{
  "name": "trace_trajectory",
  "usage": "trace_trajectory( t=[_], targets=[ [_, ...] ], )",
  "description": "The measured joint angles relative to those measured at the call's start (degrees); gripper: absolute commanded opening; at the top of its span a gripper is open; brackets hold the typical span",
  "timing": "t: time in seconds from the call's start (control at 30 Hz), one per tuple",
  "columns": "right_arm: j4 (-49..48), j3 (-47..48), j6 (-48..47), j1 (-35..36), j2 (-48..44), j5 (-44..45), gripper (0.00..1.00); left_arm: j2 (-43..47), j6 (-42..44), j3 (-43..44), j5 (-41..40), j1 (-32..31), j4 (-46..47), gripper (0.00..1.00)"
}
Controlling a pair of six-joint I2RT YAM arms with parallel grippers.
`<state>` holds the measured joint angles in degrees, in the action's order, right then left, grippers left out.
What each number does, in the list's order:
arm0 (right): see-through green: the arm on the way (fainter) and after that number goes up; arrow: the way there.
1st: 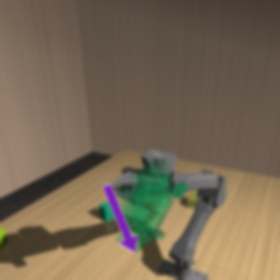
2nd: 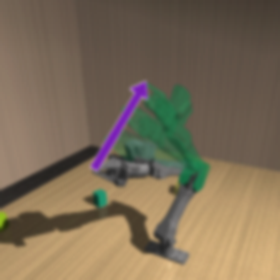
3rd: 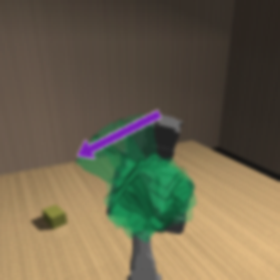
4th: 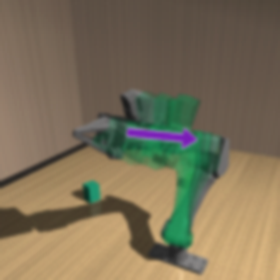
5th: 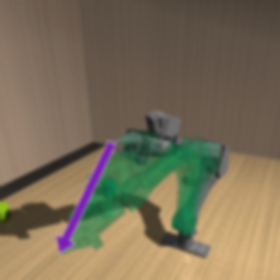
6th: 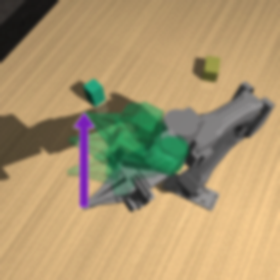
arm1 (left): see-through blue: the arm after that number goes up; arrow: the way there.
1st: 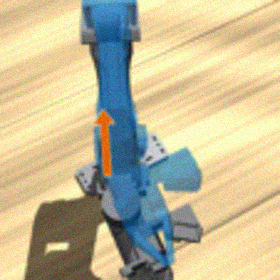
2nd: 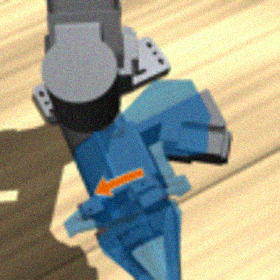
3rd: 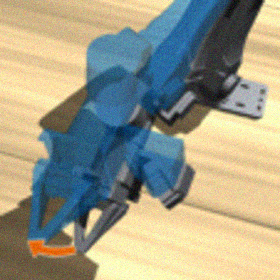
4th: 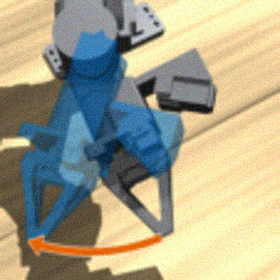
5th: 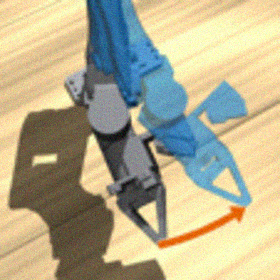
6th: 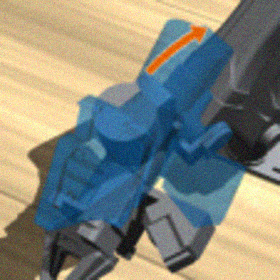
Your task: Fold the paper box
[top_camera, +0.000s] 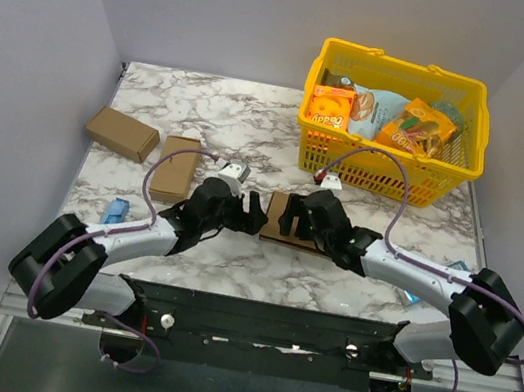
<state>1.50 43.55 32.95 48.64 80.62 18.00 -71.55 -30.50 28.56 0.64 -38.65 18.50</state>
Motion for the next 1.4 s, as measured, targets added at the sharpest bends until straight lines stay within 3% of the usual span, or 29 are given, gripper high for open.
trace_trajectory(
  t=[0.27, 0.4, 0.53, 0.7, 1.0, 1.17, 1.4],
  targets=[
    [6.58, 0.13, 0.0, -2.25, -7.56, -0.87, 0.9, -7.1, -2.82, 0.39, 6.27, 0.92, 4.79, 0.88],
    [8.11, -1.77, -0.02, -5.73, -13.14, -1.22, 0.81, -7.23, -3.23, 1.05, 7.08, 1.51, 6.51, 0.88],
    [9.03, -4.57, 0.04, -7.78, -15.61, -1.84, 0.79, -7.52, -3.28, 1.33, 7.8, 1.81, 7.15, 0.87],
    [9.35, -8.66, 1.16, -7.78, -16.04, -2.86, 0.78, -9.94, -3.45, 1.88, 8.85, 1.84, 8.33, 0.74],
    [6.45, -11.85, 3.78, -7.78, -16.85, -3.91, 0.78, -16.11, -3.67, 1.75, 10.99, 1.84, 11.06, 0.66],
    [6.14, -12.02, 4.76, -7.87, -17.18, -4.24, 0.89, -19.91, -4.07, 1.73, 12.72, 1.9, 14.01, 0.59],
    [13.84, -10.54, 4.79, -8.83, -20.11, -3.15, 0.89, -20.5, -3.87, 1.81, 13.44, 1.95, 15.52, 0.56]
  ],
)
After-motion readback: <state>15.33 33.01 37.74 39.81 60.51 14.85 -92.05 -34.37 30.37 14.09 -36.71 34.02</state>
